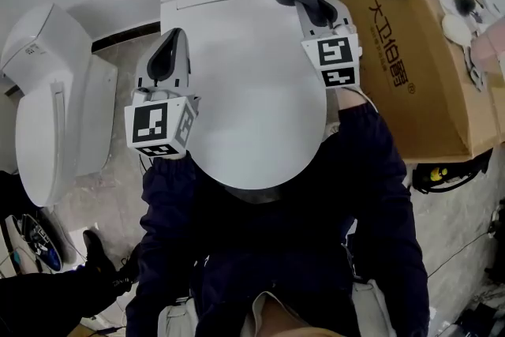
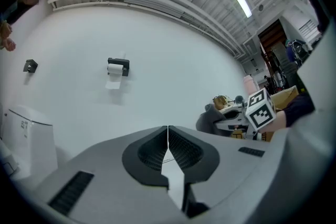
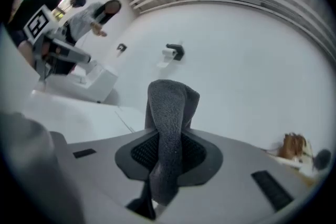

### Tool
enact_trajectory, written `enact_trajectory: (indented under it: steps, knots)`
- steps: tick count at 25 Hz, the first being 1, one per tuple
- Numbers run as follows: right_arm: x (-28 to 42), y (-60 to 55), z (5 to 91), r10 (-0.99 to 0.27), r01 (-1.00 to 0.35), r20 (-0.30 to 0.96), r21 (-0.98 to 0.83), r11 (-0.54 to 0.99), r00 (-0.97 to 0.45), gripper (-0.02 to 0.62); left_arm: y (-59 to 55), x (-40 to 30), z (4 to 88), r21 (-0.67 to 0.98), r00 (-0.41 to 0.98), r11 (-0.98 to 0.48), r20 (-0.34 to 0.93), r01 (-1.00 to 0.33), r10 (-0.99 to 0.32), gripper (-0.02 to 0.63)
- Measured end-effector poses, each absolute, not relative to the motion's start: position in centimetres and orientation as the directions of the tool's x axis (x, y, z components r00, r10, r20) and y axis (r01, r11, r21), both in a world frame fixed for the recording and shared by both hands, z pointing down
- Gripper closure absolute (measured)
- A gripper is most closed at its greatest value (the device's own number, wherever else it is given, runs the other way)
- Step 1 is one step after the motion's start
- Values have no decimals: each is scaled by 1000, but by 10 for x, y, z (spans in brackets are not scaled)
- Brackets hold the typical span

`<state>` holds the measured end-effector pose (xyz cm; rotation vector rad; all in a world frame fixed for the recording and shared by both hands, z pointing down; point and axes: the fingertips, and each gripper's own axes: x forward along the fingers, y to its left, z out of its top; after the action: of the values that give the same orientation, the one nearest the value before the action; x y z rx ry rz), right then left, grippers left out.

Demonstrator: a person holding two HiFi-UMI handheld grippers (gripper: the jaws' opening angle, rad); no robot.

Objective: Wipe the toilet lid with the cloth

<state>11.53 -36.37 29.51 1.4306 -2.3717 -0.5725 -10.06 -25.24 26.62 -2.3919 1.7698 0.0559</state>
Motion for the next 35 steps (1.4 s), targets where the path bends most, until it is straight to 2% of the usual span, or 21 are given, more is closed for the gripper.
enact_trajectory:
  steps: [3,11,15,19,24,35]
  knots:
    - [121,-394,313,-859,-614,142,643,458,-492,511,-252,-99,265,-114,297,-284,-120,-952,-947,589]
    - [108,-464,355,-799,-280,305,822,495,-519,511,-246,-98,260,-113,285,-274,-95,-955,-954,589]
    - [101,-497,380,-775,-166,404,828,536,-487,511,-239,-100,256,-120,260,-248,-104,-961,-960,589]
    - [102,-517,419,-703,-21,590,760,649,-398,512,-236,-105,257,-125,224,-211,-103,-970,-969,589]
    - [101,-515,421,-631,-23,673,677,736,-385,514,-239,-110,264,-111,202,-191,-98,-975,-974,589]
    - [111,-409,428,-570,-21,702,623,782,-426,515,-228,-105,257,-111,266,-252,-126,-961,-956,589]
